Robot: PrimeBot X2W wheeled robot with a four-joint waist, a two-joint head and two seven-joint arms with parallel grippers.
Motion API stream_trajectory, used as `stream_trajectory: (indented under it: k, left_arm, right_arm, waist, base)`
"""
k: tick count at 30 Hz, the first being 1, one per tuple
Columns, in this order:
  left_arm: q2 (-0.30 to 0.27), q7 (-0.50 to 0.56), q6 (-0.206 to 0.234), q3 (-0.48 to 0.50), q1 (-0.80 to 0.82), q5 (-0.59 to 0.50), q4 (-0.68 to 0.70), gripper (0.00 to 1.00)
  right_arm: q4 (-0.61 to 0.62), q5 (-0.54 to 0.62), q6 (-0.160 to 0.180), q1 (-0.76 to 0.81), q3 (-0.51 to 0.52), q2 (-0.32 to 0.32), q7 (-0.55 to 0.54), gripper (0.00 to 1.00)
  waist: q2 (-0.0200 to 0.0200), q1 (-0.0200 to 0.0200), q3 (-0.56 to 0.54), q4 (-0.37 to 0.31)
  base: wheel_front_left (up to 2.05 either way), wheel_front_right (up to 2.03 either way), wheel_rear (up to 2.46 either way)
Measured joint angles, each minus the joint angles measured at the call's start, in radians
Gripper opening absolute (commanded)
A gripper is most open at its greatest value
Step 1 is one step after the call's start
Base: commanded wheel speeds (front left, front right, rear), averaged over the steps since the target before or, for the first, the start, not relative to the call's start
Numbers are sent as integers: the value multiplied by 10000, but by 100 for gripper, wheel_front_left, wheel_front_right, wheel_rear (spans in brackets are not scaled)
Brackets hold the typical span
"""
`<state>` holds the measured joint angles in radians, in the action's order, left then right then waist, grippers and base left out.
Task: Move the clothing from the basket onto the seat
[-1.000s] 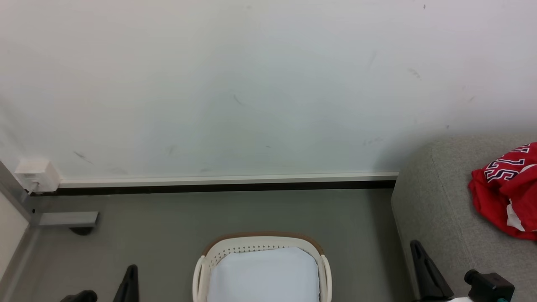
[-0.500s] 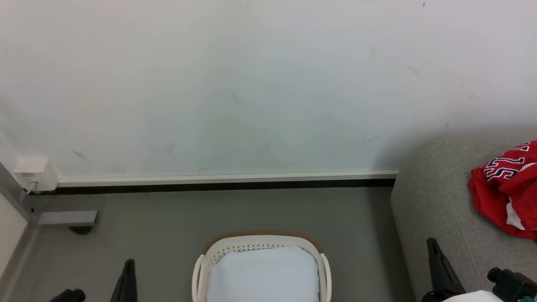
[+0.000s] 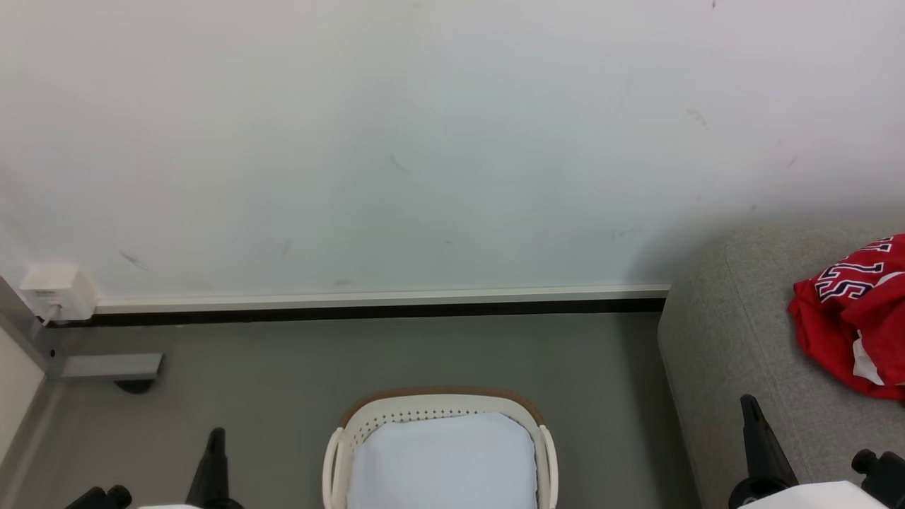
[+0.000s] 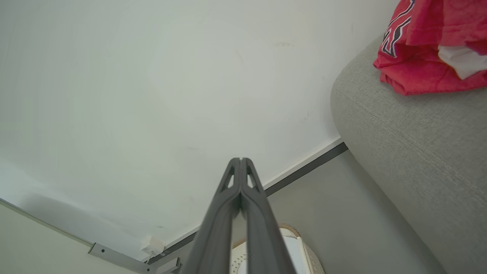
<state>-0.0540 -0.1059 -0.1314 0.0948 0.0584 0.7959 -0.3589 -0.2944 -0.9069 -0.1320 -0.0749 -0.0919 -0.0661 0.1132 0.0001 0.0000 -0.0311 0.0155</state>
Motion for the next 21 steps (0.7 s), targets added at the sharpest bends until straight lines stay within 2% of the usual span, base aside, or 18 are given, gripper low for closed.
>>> stream_trajectory:
  k: [21]
  left_arm:
    - [17, 690, 2, 46, 152, 2472, 355, 0]
  right_arm:
    - [130, -2226, 0, -46, 579, 6, -644, 0]
  waist:
    - [0, 0, 80, -36]
  base:
    - [0, 0, 0]
